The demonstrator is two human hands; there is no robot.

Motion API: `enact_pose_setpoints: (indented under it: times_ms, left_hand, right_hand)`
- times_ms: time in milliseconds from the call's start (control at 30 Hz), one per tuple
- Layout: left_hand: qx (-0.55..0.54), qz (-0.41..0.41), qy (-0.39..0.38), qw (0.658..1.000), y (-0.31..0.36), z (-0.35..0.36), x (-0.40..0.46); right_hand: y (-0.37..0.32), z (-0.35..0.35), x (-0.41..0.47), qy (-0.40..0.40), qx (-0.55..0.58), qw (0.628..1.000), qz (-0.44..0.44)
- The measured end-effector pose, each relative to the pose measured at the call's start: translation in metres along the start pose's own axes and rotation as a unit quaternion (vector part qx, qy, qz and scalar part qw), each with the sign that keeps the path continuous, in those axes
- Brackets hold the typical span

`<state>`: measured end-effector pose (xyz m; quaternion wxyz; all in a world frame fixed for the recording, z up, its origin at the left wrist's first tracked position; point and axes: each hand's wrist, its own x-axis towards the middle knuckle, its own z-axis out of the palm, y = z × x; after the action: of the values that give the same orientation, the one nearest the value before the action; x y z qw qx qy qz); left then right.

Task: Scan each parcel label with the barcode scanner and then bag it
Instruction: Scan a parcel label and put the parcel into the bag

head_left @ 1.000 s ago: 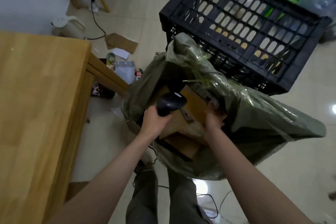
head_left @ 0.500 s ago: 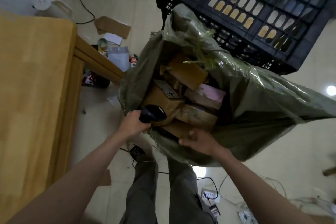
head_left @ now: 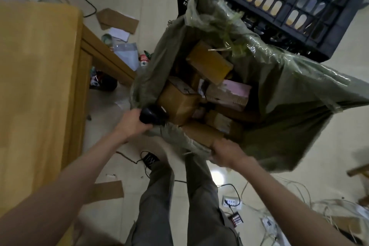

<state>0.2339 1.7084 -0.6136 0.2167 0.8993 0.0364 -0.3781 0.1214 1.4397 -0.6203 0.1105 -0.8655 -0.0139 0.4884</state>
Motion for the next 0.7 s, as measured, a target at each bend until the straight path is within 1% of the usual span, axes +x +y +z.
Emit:
enact_pose_setpoints:
  times_ms: [100, 133, 167, 200, 233, 267, 300, 333, 367, 467, 500, 567, 633, 700]
  left_hand:
    - [-0.019, 0.05, 0.112, 0.992, 0.022, -0.062, -0.021]
    - [-0.035, 0.066, 0.142, 0.987, 0.028, -0.08, -0.03]
    - [-0.043, 0.079, 0.157, 0.983, 0.03, -0.093, -0.038]
    - [-0.036, 0.087, 0.15, 0.984, 0.031, -0.101, -0.045]
    - [-0.012, 0.088, 0.124, 0.988, 0.03, -0.1, -0.051]
    - [0.022, 0.08, 0.086, 0.993, 0.025, -0.092, -0.055]
    - [0.054, 0.069, 0.05, 0.995, 0.018, -0.081, -0.059]
    - [0.077, 0.057, 0.029, 0.995, 0.012, -0.069, -0.063]
    - [0.084, 0.047, 0.027, 0.995, 0.003, -0.06, -0.066]
    - [0.05, 0.013, 0.048, 0.998, -0.021, -0.046, -0.071]
    - [0.053, 0.004, 0.045, 0.998, -0.029, -0.043, -0.071]
    - [0.063, -0.013, 0.021, 0.998, -0.041, -0.031, -0.07]
    - [0.044, -0.023, -0.005, 0.999, -0.048, -0.018, -0.07]
    - [0.018, -0.017, -0.021, 0.999, -0.049, -0.009, -0.072]
  right_hand:
    - [-0.015, -0.059, -0.025, 0.041, 0.006, 0.998, -0.043]
    - [-0.02, -0.071, -0.032, 0.039, 0.035, 0.997, -0.057]
    - [-0.026, -0.075, -0.038, 0.01, 0.071, 0.995, -0.065]
    - [-0.033, -0.07, -0.041, -0.041, 0.098, 0.992, -0.068]
    - [-0.041, -0.061, -0.042, -0.107, 0.101, 0.987, -0.071]
    - [-0.047, -0.047, -0.041, -0.161, 0.088, 0.98, -0.076]
    - [-0.051, -0.035, -0.038, -0.196, 0.075, 0.975, -0.073]
    - [-0.053, -0.028, -0.035, -0.208, 0.064, 0.973, -0.073]
    - [-0.055, -0.026, -0.031, -0.207, 0.055, 0.974, -0.076]
    - [-0.046, -0.019, -0.018, -0.216, 0.065, 0.973, -0.057]
    - [-0.042, -0.015, -0.015, -0.219, 0.068, 0.972, -0.044]
    - [-0.038, -0.007, -0.009, -0.213, 0.065, 0.974, -0.031]
    - [-0.038, 0.0, -0.008, -0.205, 0.041, 0.978, -0.026]
    - [-0.039, 0.006, -0.011, -0.209, 0.014, 0.978, -0.011]
